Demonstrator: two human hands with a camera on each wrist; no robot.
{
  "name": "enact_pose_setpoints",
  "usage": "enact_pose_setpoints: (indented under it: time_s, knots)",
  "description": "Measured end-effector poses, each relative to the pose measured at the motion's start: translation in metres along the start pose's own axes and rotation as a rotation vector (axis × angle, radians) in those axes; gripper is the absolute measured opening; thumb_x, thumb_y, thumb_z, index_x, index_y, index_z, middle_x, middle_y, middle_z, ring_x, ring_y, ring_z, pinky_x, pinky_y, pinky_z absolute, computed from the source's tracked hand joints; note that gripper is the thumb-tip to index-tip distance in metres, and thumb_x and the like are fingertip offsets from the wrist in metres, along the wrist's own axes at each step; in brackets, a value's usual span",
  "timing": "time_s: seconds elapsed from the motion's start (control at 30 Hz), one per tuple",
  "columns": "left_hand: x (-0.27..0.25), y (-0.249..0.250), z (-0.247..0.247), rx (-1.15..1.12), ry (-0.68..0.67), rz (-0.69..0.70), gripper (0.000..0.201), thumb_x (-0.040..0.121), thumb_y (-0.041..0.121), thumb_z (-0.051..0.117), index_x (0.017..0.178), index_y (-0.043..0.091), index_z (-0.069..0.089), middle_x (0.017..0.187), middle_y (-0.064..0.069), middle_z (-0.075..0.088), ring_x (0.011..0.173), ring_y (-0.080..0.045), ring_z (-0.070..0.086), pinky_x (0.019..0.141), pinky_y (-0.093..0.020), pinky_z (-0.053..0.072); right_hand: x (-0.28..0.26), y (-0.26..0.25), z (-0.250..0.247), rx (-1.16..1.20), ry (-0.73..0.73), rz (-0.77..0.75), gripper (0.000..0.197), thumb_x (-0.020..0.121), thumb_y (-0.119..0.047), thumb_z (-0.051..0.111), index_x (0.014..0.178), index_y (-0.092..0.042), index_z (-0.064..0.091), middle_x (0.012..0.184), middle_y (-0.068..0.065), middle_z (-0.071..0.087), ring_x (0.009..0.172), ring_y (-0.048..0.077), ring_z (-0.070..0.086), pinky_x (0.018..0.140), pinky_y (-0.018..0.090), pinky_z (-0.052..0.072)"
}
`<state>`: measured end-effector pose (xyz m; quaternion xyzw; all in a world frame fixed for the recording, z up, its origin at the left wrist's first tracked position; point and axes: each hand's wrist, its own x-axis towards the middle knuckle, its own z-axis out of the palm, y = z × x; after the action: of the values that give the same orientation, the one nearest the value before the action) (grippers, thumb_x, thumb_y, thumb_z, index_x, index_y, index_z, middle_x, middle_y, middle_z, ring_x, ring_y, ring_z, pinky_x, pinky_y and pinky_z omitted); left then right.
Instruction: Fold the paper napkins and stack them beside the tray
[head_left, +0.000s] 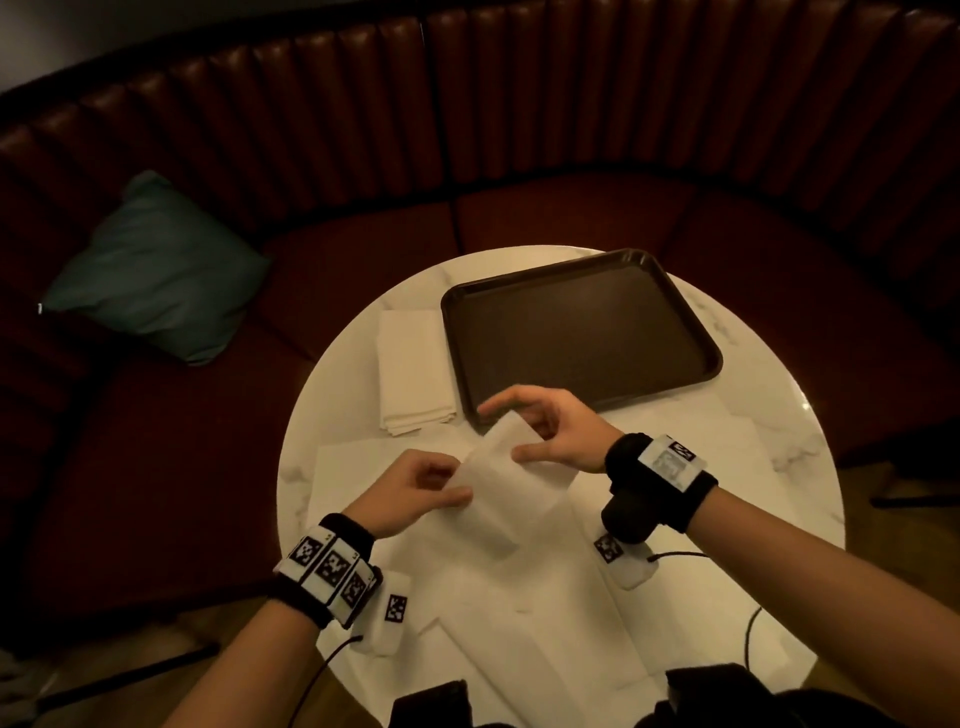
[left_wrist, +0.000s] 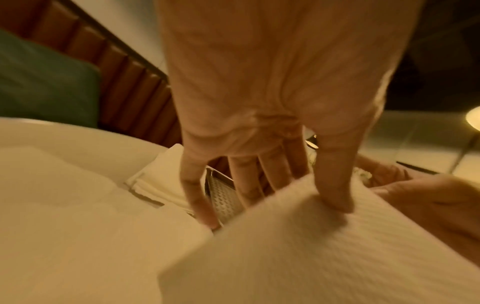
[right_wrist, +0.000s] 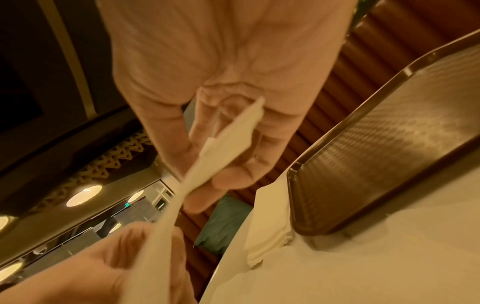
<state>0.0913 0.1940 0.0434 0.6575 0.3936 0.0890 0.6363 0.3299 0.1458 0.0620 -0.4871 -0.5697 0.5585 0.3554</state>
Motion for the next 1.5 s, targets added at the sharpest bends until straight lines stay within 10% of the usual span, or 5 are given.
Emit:
enact_pose_setpoints:
  time_s: [0.2,0.37,0.6,0.97,1.5]
  knots:
    - [0.025,0.006,-0.032,-0.238,0.444,-0.018,0.018,0.087,0.012,0.069,0.104,0.009,0.068,0.1,-0.01,0.075,0.095,-0.027,0.071,0.08,-0.035,0.059,0.039,0.008,0.006,0.152,0.286,0.162,0.097,0.068,-0.011,0.085,0.14,-0.034,0.024,0.118,0.01,0.059,0.091,0.026,0.071,0.081,0.039,0.058]
    - [0.072,-0.003,-0.068,-0.345,0.594,-0.115,0.023,0.087,0.018,0.07,0.109,0.013,0.063,0.101,-0.006,0.074,0.088,-0.02,0.07,0.074,-0.037,0.056,0.099,0.011,0.018,0.023,0.276,0.184,0.051,0.075,-0.007,0.078,0.116,-0.021,0.05,0.116,0.011,0.06,0.075,0.03,0.067,0.08,0.046,0.058]
    - [0.128,-0.006,-0.11,-0.265,0.765,-0.08,0.047,0.087,0.011,0.07,0.127,0.014,0.045,0.096,-0.01,0.067,0.076,-0.016,0.066,0.051,-0.024,0.052,0.195,0.028,0.012,-0.213,0.358,0.181,0.043,0.079,-0.003,0.071,0.118,-0.018,0.067,0.091,-0.014,0.056,0.062,-0.003,0.043,0.055,0.003,0.036]
    - [0.159,-0.067,-0.123,0.556,0.493,-0.206,0.053,0.088,0.029,0.067,0.138,0.034,0.05,0.13,-0.011,0.058,0.117,-0.029,0.055,0.101,-0.037,0.045,0.244,0.067,0.011,-0.491,0.108,0.395,0.071,0.081,-0.011,0.073,0.144,-0.016,0.042,0.147,0.01,0.04,0.132,0.026,0.043,0.105,0.029,0.038]
    - [0.049,-0.05,-0.031,0.714,0.4,-0.375,0.045,0.087,0.04,0.065,0.123,0.014,0.057,0.124,-0.012,0.052,0.115,-0.028,0.052,0.094,-0.04,0.046,0.027,0.052,-0.013,-0.159,0.25,0.466,0.023,0.084,-0.014,0.073,0.105,-0.017,0.067,0.096,0.001,0.064,0.076,0.018,0.065,0.071,0.032,0.056]
